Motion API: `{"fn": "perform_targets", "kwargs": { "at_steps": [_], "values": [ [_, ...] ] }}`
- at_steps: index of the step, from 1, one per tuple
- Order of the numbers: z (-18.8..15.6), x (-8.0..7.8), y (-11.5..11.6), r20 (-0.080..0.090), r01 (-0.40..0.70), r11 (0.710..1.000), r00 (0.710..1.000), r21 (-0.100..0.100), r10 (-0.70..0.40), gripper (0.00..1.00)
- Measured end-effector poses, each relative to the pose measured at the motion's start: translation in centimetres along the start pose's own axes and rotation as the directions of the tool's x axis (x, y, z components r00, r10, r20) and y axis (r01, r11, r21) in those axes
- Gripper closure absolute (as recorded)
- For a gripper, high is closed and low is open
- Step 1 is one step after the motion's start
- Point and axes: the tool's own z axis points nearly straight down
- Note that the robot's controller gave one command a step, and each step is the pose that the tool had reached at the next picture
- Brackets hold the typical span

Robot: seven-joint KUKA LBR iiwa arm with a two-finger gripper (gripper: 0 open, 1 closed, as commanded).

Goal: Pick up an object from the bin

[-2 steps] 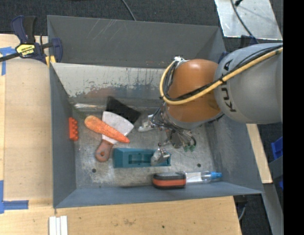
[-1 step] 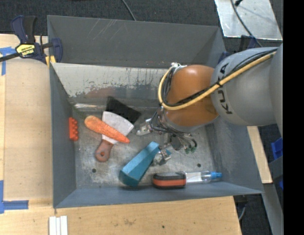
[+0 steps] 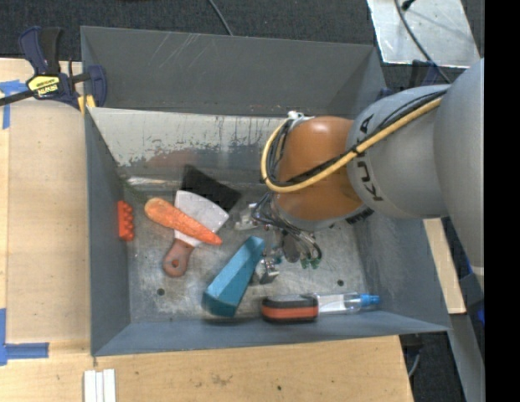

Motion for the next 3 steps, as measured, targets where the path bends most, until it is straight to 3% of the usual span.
{"fn": "perform_targets", "kwargs": {
  "at_steps": [1, 2, 3],
  "values": [
    [-0.03, 0.76, 0.43, 0.027, 0.151, 0.989, 0.988, -0.002, -0.151, 0.0],
    [-0.05, 1.23, 0.71, 0.034, 0.233, 0.972, 0.972, 0.001, -0.233, 0.0],
    [-0.03, 0.94, 1.09, 0.034, 0.397, 0.918, 0.917, 0.001, -0.397, 0.0]
  ]
}}
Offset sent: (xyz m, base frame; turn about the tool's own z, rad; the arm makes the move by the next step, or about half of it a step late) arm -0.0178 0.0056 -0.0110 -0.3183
